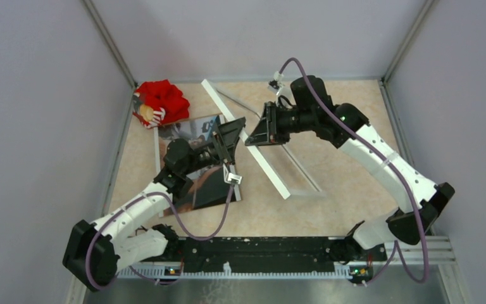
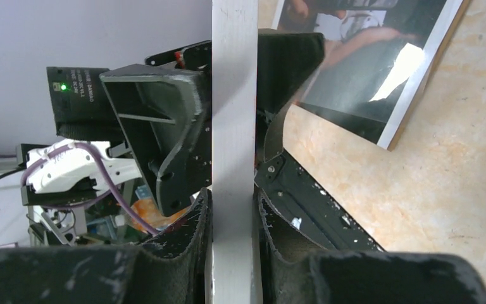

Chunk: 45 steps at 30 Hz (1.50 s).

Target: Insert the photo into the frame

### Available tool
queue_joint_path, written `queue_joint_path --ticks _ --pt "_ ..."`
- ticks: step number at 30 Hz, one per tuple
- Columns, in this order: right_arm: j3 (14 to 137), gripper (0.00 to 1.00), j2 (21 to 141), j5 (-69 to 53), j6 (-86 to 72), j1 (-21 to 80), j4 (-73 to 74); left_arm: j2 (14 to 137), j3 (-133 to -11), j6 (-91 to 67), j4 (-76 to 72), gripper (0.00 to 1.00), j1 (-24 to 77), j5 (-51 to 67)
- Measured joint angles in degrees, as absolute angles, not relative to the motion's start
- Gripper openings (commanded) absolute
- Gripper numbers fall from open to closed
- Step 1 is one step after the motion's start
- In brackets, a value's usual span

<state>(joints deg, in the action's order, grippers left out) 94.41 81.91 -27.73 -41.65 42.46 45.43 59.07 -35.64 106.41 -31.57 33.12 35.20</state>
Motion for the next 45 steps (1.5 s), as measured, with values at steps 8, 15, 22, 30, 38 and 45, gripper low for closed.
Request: queue_joint_path --ticks 8,15,22,30,38,45 --pt "92.75 0.35 81.8 -29.95 -42.81 41.45 43.16 59.64 -34.92 107.48 -37.78 0.21 34.5 31.09" --pt "100.09 0.72 82.63 -21.74 -36.62 40.42 51.2 59.09 -35.75 107.24 -30.06 0.11 34.74 30.28" --pt "116.75 0.76 82.65 -7.66 -25.32 42.09 64.25 58.78 -44.56 104.97 -14.74 0.11 34.7 30.61" --pt "117.12 0.75 84.25 3.97 -20.47 52.36 73.43 66.17 -55.59 104.68 -5.85 0.13 35.79 30.22" --pt "118.19 0.46 89.84 14.55 -19.86 55.9 76.97 70.81 -59.27 104.2 -5.37 0.13 39.59 29.02" --pt "118.17 0.0 91.83 21.02 -17.72 56.97 76.93 71.79 -59.27 101.67 -5.56 0.62 40.05 27.53"
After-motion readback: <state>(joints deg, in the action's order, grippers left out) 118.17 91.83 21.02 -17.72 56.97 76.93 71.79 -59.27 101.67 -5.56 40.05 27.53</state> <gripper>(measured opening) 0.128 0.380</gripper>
